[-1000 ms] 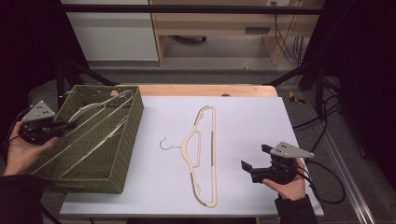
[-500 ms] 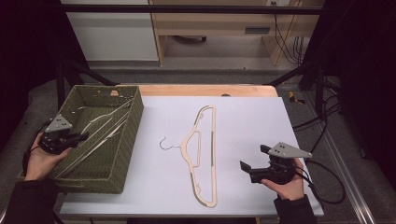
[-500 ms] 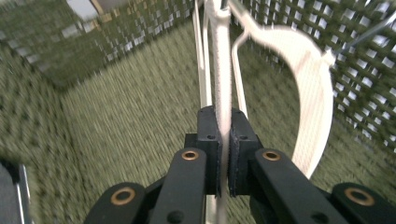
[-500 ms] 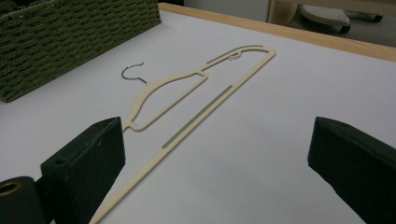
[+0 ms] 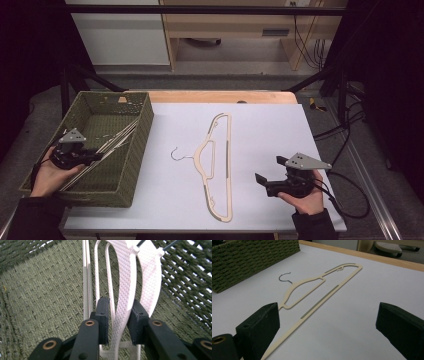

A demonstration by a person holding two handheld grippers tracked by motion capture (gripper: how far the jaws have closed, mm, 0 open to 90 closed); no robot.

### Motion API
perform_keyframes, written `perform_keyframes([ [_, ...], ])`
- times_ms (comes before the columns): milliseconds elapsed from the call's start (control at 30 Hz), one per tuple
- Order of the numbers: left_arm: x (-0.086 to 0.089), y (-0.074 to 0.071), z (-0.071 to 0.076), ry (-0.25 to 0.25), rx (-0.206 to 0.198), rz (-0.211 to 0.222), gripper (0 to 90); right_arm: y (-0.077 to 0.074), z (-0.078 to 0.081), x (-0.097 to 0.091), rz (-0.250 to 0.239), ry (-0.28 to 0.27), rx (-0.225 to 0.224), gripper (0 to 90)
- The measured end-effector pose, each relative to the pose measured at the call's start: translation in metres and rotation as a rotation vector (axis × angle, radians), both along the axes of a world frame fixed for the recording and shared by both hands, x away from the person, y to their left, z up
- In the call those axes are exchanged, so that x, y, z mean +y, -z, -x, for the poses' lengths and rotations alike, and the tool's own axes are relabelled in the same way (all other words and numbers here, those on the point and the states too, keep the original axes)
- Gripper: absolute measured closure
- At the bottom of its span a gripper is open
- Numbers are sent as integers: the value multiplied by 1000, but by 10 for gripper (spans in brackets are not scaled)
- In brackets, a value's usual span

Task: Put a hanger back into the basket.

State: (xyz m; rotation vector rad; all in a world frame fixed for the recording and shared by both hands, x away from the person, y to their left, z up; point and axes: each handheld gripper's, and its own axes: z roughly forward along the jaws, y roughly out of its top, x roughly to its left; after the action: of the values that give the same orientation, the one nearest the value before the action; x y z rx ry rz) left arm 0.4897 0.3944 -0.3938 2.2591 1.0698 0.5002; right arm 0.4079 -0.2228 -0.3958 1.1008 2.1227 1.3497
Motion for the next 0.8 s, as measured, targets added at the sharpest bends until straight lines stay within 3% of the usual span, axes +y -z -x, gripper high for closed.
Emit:
perform_keyframes([
  [200, 3, -4, 3, 1, -8, 12, 641, 0, 0, 1, 0, -1, -2, 59],
  [367, 4, -11, 11, 14, -62, 23, 555, 0, 0, 2, -1, -2, -1, 62],
  [433, 5, -15, 13, 4, -78, 50, 543, 0, 0, 2, 1, -1, -3, 62],
  [633, 4, -32, 23, -14, -174, 126, 477, 0, 1, 6, 9, -12, -8, 62],
  [800, -8, -48, 36, -18, -260, 220, 410, -1, 2, 7, 14, -14, -10, 65],
])
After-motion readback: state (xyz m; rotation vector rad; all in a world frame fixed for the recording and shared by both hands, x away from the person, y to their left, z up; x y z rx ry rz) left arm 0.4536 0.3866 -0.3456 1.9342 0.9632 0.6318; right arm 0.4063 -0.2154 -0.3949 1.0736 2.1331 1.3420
